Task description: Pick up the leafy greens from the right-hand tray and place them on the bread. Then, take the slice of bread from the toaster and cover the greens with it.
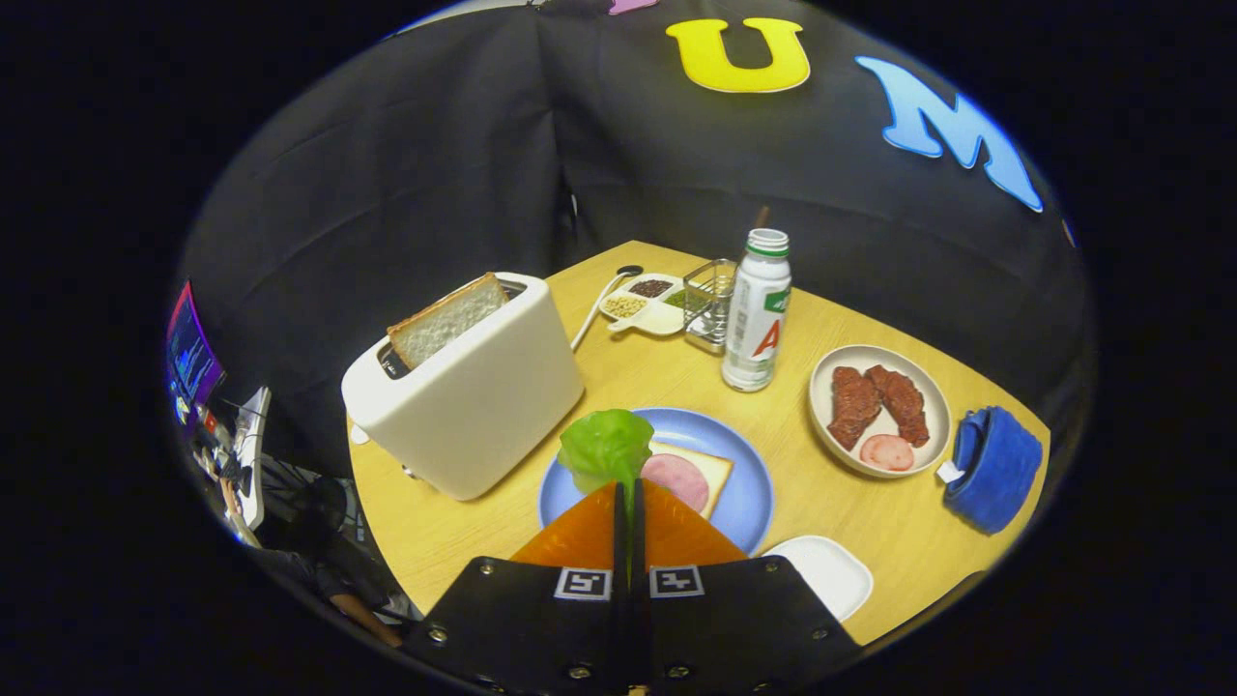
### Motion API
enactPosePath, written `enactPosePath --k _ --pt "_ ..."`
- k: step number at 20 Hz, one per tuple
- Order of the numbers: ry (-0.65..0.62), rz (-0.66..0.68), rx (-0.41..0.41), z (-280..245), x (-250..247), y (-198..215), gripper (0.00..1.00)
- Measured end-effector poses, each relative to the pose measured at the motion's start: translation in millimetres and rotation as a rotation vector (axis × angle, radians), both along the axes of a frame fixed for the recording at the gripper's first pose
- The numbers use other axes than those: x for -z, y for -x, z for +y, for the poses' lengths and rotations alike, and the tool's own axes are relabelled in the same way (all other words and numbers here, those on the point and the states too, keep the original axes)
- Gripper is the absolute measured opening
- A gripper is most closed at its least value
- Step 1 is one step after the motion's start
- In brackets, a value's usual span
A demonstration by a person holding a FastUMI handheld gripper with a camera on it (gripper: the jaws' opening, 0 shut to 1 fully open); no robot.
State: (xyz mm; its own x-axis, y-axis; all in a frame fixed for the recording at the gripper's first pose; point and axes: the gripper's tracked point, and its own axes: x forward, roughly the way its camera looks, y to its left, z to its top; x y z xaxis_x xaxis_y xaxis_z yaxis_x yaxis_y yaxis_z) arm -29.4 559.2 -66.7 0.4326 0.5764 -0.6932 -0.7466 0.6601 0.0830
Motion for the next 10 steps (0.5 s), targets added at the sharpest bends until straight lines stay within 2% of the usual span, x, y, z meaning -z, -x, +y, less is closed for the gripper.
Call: enactPosePath --k 3,5,8,10 --pt "0.031 0.058 -0.004 4 23 -8 0.0" --pt "0.083 0.026 0.028 -6 34 -25 0.0" --pt "0.12 -0.024 0.059 -17 37 -41 0.19" --pt "0.116 -0.02 0.069 -19 41 -42 0.22"
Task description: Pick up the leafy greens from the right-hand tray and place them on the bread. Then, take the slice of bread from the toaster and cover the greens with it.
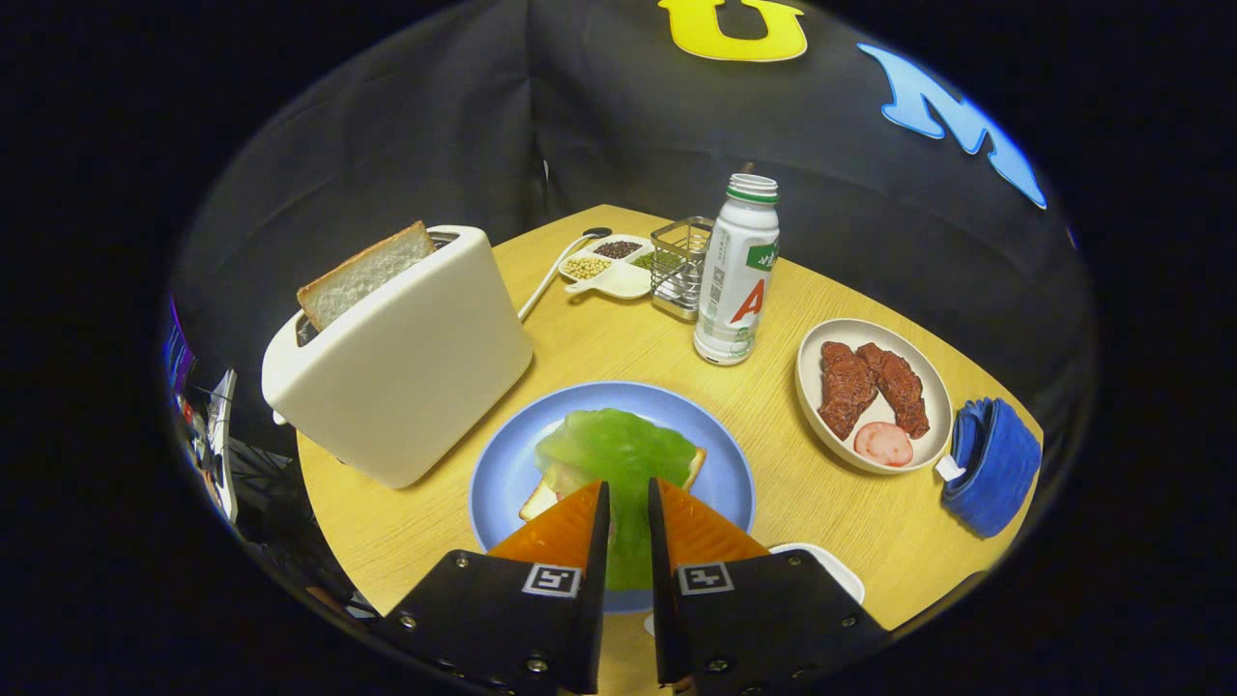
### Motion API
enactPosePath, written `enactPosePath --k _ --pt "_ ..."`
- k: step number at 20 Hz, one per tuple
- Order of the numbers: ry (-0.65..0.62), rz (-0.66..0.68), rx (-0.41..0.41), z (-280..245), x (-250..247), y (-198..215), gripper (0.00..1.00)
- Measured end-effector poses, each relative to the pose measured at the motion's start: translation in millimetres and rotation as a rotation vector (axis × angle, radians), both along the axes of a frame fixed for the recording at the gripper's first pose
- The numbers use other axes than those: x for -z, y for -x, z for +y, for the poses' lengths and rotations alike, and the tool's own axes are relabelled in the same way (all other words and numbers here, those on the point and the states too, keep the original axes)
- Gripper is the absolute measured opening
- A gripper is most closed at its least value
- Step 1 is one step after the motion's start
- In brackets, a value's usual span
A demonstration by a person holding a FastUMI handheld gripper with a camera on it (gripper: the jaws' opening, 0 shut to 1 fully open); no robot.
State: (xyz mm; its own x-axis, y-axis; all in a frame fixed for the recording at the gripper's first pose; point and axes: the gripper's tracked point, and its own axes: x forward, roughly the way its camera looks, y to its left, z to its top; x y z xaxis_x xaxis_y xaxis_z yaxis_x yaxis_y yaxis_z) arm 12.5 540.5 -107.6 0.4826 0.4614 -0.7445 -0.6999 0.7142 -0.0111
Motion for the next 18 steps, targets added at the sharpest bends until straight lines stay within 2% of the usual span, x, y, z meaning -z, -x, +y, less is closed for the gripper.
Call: enactPosePath --k 3,4,5,9,12,18 --pt "-0.011 0.009 -0.016 1 0 7 0.22" --pt "-0.005 0.0 -0.026 -1 -3 10 0.4" --pt "0.003 -0.017 -0.034 -2 -3 8 0.47" --pt "-0.011 -0.078 -0.045 -1 -20 9 0.48" --pt "-0.015 -0.119 -0.027 -9 -27 4 0.48" --pt "-0.107 -0.196 0.032 -14 -43 7 0.48"
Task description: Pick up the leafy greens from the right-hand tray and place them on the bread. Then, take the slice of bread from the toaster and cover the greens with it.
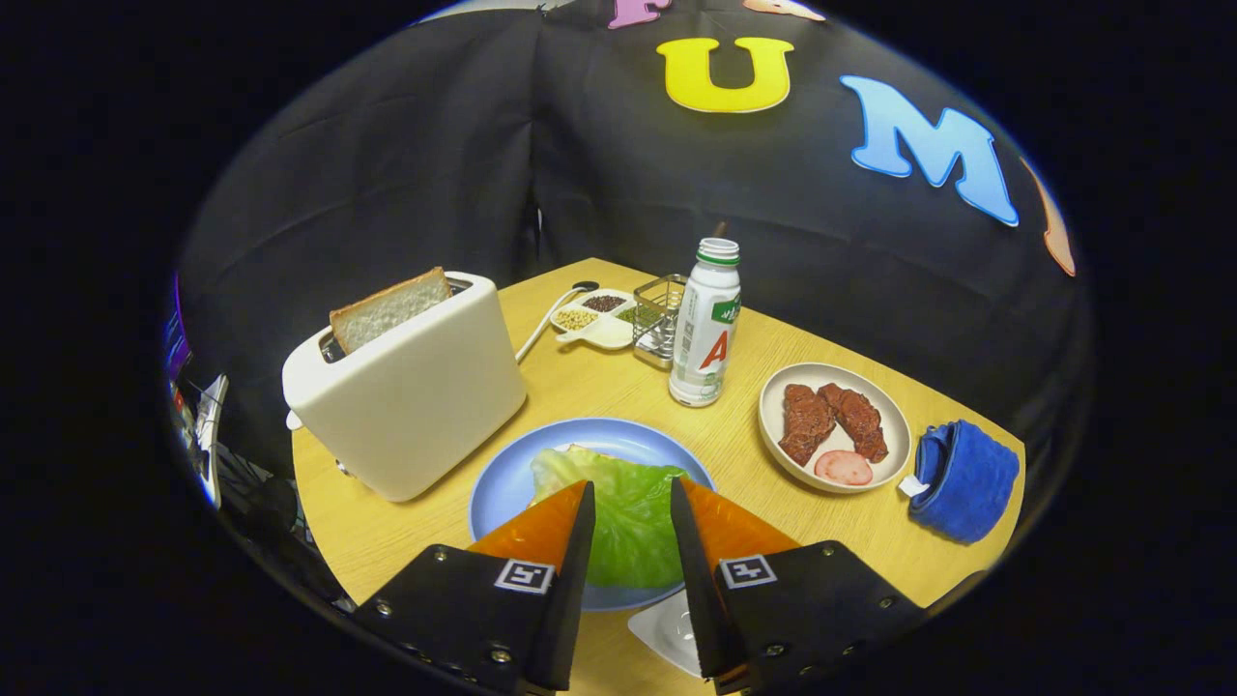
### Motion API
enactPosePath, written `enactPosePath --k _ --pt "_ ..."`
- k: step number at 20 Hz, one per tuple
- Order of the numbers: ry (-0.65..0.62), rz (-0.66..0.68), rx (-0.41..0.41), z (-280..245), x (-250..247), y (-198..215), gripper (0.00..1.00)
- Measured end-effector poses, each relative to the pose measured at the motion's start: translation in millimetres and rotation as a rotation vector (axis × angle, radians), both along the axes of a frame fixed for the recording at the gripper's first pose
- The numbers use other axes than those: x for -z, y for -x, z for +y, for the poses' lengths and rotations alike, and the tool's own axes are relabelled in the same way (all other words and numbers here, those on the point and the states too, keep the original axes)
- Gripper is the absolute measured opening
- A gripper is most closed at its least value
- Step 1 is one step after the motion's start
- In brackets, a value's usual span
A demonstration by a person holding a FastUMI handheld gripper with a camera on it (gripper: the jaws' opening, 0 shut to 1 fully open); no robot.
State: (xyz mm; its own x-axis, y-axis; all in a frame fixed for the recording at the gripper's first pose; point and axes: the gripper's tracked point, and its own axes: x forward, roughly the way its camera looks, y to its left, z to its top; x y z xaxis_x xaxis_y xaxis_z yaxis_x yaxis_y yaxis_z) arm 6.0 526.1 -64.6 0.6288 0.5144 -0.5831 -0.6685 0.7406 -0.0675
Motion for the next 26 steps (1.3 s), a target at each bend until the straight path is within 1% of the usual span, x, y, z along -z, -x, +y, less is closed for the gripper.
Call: enactPosePath --k 3,6,10,12,15,18,22,26 --pt "-0.059 -0.049 0.043 2 -8 5 0.48" --pt "-0.133 -0.131 0.085 10 -20 14 0.48" --pt "-0.217 -0.239 0.108 33 -40 36 0.48" --pt "-0.257 -0.266 0.087 53 -48 54 0.48" --pt "-0.286 -0.317 0.04 84 -61 78 0.48" --pt "-0.319 -0.305 -0.012 120 -62 101 0.48" --pt "-0.327 -0.302 -0.045 153 -57 113 0.48" --pt "-0.332 -0.316 -0.036 183 -54 110 0.48"
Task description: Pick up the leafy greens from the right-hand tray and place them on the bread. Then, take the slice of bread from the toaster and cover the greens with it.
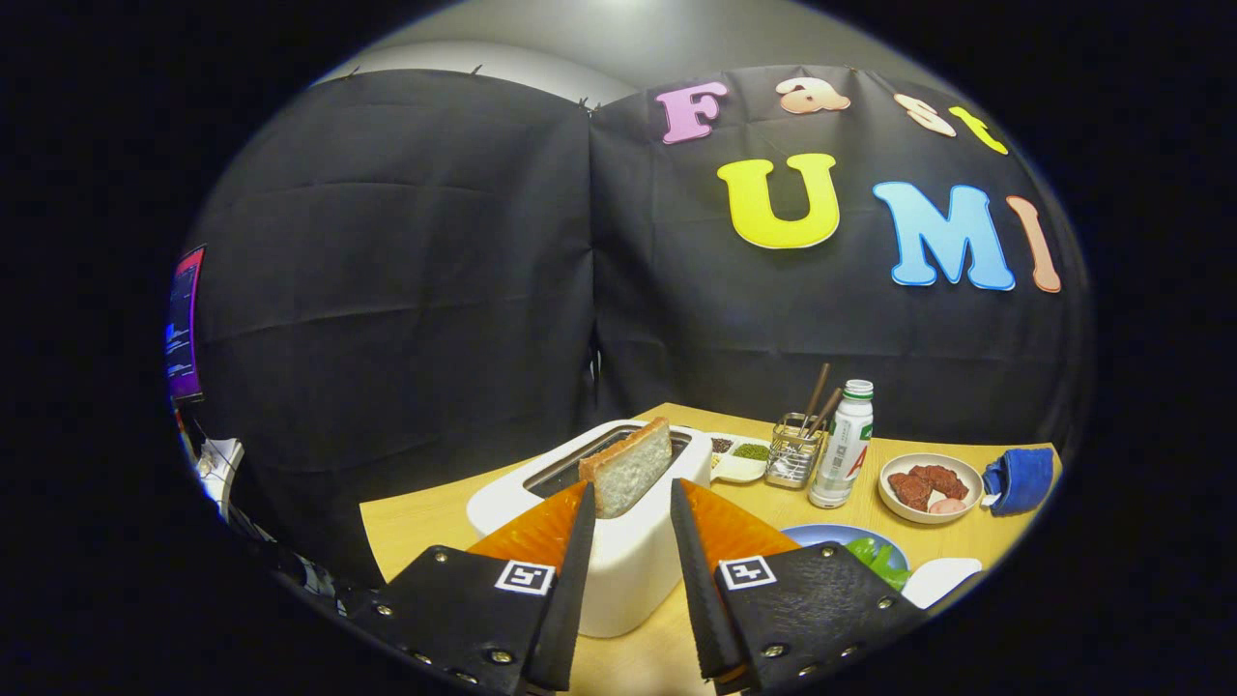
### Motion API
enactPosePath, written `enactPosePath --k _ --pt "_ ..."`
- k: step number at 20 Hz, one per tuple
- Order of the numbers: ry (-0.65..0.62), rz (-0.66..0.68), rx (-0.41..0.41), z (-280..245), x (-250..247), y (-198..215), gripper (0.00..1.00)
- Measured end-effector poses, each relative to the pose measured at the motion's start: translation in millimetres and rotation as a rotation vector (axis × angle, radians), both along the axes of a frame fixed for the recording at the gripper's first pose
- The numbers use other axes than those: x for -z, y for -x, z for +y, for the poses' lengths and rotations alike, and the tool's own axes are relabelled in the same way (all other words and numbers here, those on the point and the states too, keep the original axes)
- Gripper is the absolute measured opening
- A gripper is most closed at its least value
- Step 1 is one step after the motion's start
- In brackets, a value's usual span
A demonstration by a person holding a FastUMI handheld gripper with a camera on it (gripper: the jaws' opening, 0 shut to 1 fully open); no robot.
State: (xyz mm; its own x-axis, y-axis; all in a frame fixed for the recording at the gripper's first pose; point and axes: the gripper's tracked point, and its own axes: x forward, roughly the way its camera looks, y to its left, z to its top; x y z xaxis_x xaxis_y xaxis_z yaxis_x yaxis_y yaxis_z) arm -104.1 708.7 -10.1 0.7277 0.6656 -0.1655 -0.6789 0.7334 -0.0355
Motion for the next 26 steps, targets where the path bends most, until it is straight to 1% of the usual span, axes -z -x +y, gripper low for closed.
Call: enactPosePath --k 5,9,11,12,13,14,15,18,20,23,26 --pt "0.01 0.022 0.045 34 19 -10 0.48" --pt "0.04 -0.03 0.158 37 19 -30 0.48" --pt "0.052 -0.026 0.162 41 24 -32 0.36" --pt "0.055 -0.031 0.139 45 24 -31 0.2" --pt "0.056 -0.048 0.162 39 20 -35 0.2" --pt "0.048 -0.044 0.158 41 17 -40 0.08" --pt "0.038 -0.022 0.141 40 20 -34 0.08" --pt "-0.034 -0.003 0.142 32 4 -39 0.08" --pt "-0.046 -0.031 0.145 30 -13 -39 0.08" --pt "-0.066 -0.037 0.142 30 -26 -37 0.08" --pt "-0.1 -0.055 0.147 18 -48 -35 0.08"
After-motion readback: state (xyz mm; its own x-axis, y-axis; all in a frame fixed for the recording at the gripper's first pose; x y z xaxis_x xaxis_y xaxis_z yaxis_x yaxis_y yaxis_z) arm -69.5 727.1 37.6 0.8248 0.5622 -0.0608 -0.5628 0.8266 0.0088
